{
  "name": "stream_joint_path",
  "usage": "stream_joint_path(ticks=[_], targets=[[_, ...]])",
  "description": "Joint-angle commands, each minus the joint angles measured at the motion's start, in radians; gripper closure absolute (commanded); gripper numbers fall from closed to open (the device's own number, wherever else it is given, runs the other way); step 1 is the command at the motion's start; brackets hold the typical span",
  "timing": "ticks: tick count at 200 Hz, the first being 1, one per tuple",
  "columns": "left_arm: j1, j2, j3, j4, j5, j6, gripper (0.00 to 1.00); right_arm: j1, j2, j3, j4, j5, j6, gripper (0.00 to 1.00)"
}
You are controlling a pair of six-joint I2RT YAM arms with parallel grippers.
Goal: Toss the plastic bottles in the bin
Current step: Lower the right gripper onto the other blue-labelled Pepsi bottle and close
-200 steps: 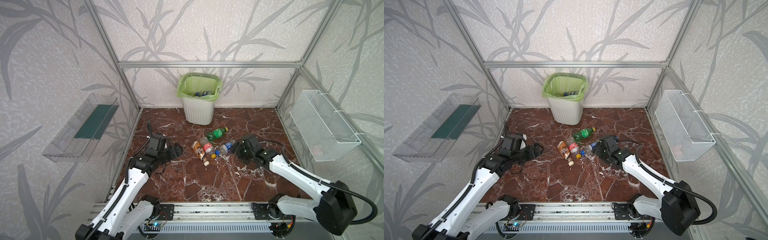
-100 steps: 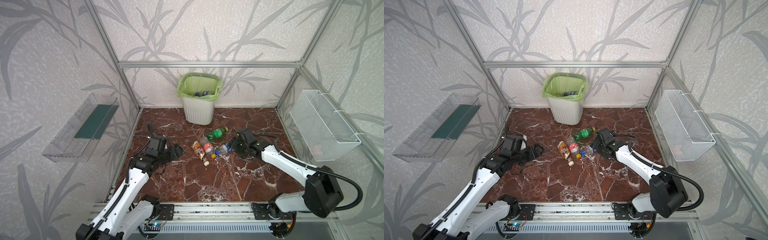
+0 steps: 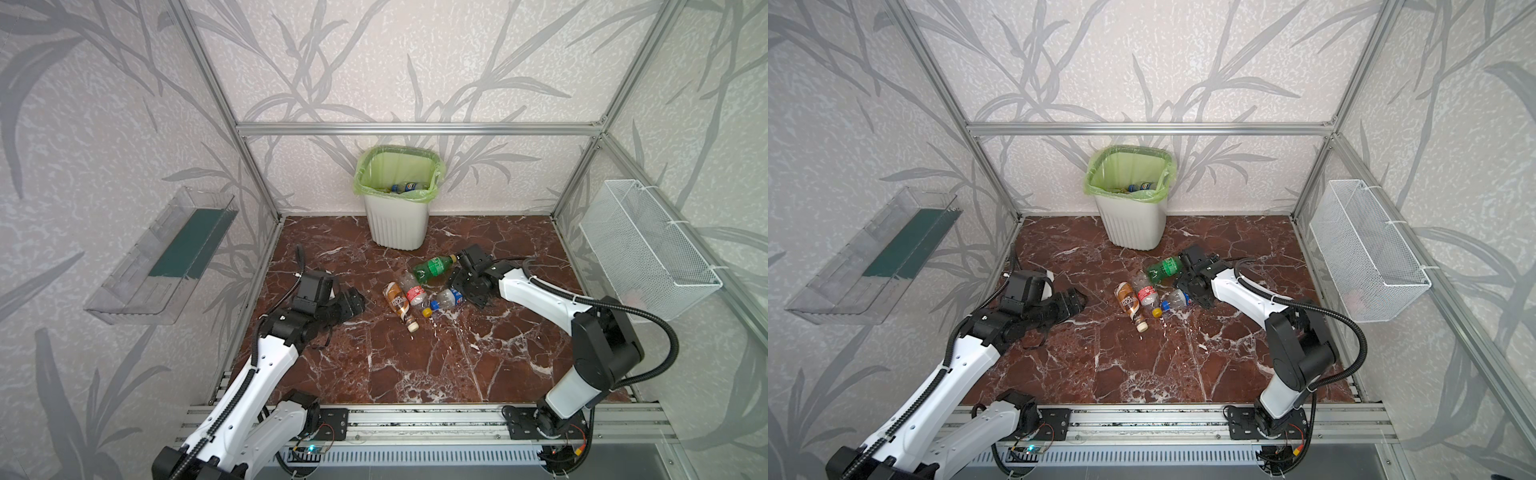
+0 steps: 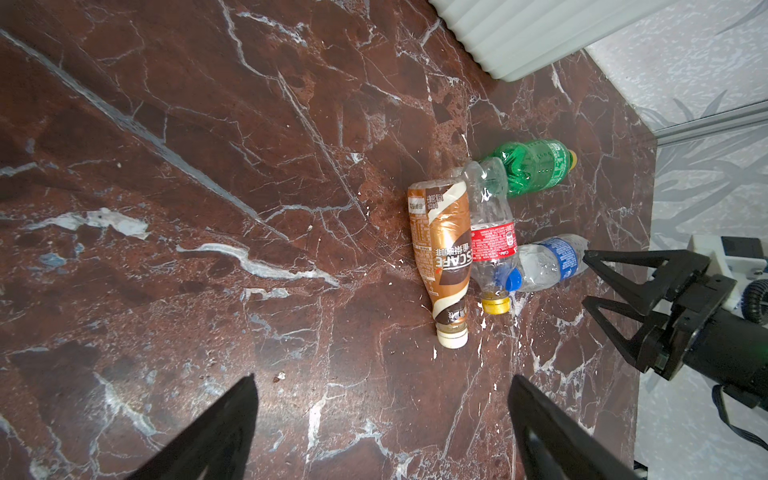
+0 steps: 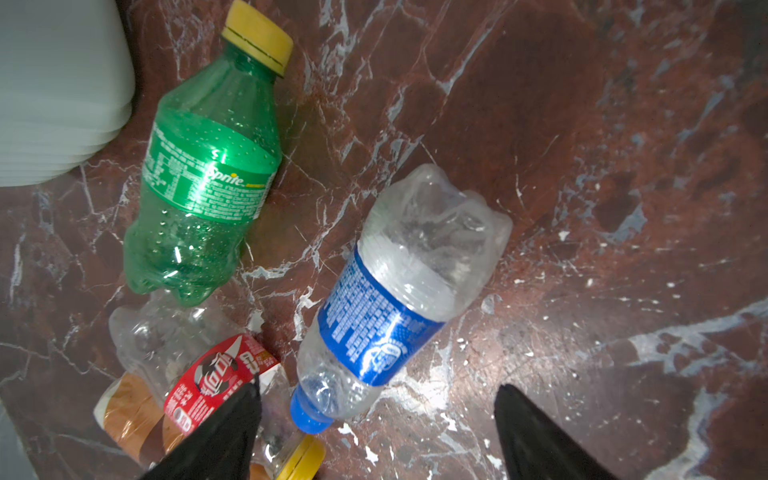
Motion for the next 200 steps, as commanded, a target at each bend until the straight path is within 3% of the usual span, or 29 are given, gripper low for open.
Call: stream_joint_path(ticks=[1,79,146,200], targets=[[0.003,-0.001,-0.006,-0.015,-0.013,0.002,0.07,-0.005,0.063,0.060,-0.082,0.025,-0.033,0.09],[0.004,-0.008,-0.009,-0.026,-0.019,0.002,0.07,-0.006,0.225,0.178,-0.168,0.003,-0.088,0.13],[0.004,-0.018,-0.017,-0.030,-0.021,-0.003,0.07,-0.008,0.230,0.160,-0.193,-0.047,-0.196,0.29],[0.005,-0.017,-0.018,-0.028,-0.017,-0.016,0.07,-0.007,0.138,0.030,-0.170,-0.091,-0.275,0.46]])
